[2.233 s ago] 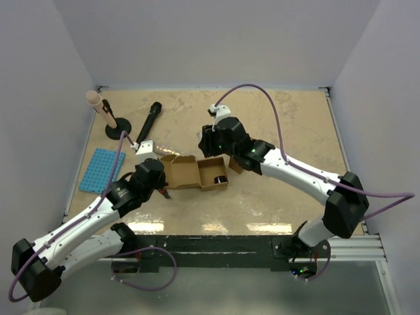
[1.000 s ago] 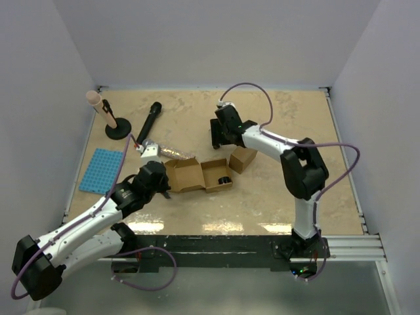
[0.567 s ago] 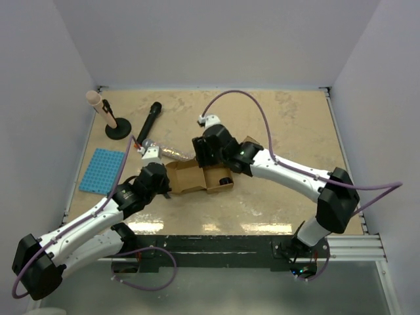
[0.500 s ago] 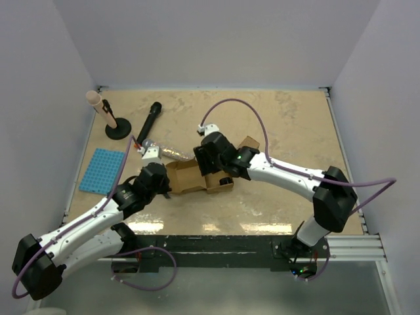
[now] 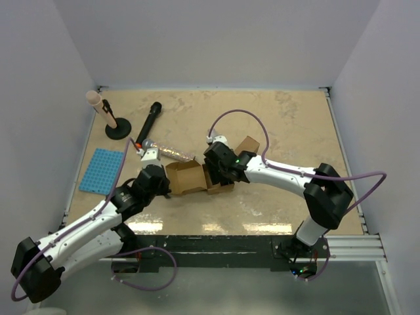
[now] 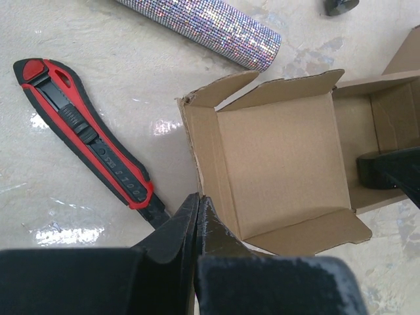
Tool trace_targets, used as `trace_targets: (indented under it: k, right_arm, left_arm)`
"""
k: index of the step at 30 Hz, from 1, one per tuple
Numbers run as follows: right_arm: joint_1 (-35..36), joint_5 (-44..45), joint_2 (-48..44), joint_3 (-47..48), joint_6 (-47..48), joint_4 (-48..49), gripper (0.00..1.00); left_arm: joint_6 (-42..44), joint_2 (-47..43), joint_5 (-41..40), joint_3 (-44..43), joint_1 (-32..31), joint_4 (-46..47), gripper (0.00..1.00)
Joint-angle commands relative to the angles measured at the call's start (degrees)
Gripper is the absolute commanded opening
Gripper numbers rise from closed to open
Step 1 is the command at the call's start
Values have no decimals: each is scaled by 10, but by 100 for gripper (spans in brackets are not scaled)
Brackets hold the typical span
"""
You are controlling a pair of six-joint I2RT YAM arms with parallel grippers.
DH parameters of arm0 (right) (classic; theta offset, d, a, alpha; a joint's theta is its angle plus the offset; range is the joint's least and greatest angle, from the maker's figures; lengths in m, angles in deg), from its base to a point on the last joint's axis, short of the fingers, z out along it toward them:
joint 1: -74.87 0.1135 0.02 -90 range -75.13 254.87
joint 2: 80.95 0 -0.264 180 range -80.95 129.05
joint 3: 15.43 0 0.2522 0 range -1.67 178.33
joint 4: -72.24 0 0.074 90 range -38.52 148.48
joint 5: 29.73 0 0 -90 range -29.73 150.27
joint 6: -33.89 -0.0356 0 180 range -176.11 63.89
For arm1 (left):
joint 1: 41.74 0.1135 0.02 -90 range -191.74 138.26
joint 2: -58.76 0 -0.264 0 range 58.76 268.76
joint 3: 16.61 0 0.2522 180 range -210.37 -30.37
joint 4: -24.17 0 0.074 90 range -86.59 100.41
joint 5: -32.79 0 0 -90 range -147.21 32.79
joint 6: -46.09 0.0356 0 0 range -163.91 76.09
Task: Unpack the express box
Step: Pick up the product from the express box.
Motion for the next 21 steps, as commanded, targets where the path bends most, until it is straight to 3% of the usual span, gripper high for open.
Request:
trace_targets:
  k: [1,10,21]
  right_arm:
    - [2,37,-9,13,-22,-34,63]
    - [3,-20,-16,-1,-21,-54,63]
    - [4,-15,20,-8,0,-78,63]
  left_arm:
    - [-11,-17,10,7,1,22,0]
    - [-18,-22,19,21,1,34,0]
    - [-18,-21,20,19,1,34,0]
